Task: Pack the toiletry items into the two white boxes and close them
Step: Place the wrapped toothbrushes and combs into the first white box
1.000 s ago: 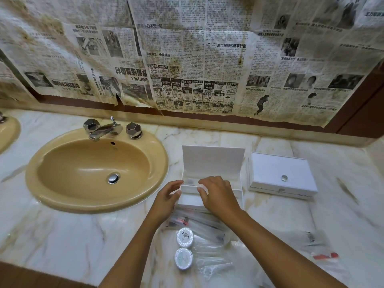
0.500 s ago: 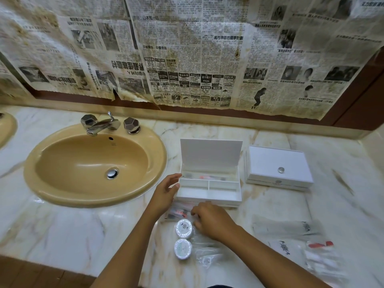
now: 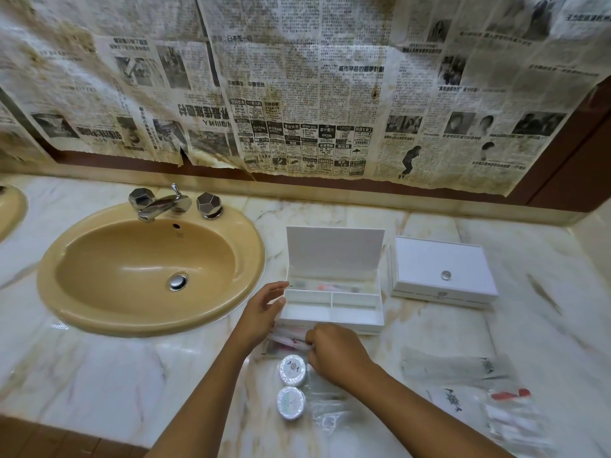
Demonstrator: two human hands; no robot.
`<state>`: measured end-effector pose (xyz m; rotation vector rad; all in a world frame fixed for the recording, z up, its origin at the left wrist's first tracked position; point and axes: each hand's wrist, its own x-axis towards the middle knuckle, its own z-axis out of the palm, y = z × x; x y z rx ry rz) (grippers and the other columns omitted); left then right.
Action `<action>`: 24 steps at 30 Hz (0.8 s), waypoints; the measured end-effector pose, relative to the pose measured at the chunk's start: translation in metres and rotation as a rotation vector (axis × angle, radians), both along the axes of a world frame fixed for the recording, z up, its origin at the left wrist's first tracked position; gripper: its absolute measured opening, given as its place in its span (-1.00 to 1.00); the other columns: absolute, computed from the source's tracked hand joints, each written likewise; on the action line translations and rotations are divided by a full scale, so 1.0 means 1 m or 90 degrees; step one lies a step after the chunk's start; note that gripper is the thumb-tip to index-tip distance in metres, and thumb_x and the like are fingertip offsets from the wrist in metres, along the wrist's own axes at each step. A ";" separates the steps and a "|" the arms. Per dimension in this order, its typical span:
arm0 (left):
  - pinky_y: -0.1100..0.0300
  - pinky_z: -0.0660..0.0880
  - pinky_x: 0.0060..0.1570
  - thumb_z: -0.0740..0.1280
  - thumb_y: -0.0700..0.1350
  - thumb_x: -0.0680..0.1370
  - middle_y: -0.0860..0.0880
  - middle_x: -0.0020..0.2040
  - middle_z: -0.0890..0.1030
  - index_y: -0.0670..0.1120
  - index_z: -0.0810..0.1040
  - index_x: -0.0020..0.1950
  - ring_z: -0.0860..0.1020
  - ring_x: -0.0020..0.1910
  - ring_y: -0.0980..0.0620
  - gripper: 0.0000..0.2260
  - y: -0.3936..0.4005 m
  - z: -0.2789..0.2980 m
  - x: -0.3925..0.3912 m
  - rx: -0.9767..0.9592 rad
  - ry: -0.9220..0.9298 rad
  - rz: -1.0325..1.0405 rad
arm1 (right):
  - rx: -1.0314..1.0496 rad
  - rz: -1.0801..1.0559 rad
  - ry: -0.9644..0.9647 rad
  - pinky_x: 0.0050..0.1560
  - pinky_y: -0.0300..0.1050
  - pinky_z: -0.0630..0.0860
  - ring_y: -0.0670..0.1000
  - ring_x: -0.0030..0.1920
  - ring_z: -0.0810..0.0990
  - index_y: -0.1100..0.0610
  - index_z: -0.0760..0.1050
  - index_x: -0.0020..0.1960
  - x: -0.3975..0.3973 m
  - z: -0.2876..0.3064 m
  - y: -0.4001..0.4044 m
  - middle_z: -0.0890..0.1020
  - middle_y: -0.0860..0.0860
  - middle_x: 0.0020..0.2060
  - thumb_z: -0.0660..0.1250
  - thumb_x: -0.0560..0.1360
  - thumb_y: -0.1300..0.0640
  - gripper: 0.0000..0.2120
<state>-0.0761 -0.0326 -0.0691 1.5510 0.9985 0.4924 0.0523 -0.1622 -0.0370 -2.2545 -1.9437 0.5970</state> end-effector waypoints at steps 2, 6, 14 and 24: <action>-0.04 0.52 0.13 0.25 -0.15 0.63 0.24 0.22 0.52 0.08 0.51 0.25 0.46 0.19 0.39 -0.77 0.000 0.002 0.000 -0.010 -0.001 0.001 | 0.004 -0.010 -0.009 -0.40 -0.22 0.18 0.10 -0.26 0.46 0.18 0.57 -0.10 0.000 0.008 0.003 0.50 0.05 -0.25 0.23 0.47 0.24 -0.86; 0.02 0.56 0.04 0.25 -0.15 0.62 0.20 0.23 0.53 0.11 0.52 0.22 0.44 0.23 0.32 -0.77 0.000 0.005 -0.001 -0.031 -0.005 -0.002 | 0.019 -0.036 -0.020 -0.21 -0.18 0.30 0.09 -0.21 0.51 0.15 0.59 -0.05 0.006 0.024 0.010 0.62 0.07 -0.14 0.25 0.46 0.21 -0.84; 0.16 0.55 -0.13 0.26 -0.18 0.61 0.17 0.20 0.55 0.12 0.54 0.18 0.48 0.20 0.26 -0.76 0.005 0.008 -0.002 -0.067 0.002 0.001 | 0.107 -0.109 -0.034 0.13 -0.05 0.33 0.08 -0.04 0.55 0.08 0.60 -0.08 0.043 0.060 0.024 0.65 0.00 -0.11 0.21 0.48 0.14 -0.81; 0.16 0.57 -0.15 0.26 -0.12 0.62 0.20 0.22 0.53 0.10 0.53 0.22 0.45 0.24 0.26 -0.79 0.000 0.005 0.000 -0.042 -0.005 0.020 | 0.224 -0.184 -0.029 -0.12 -0.09 0.48 0.05 -0.06 0.52 0.11 0.62 0.02 0.062 0.036 0.048 0.62 0.02 -0.08 0.19 0.55 0.19 -0.77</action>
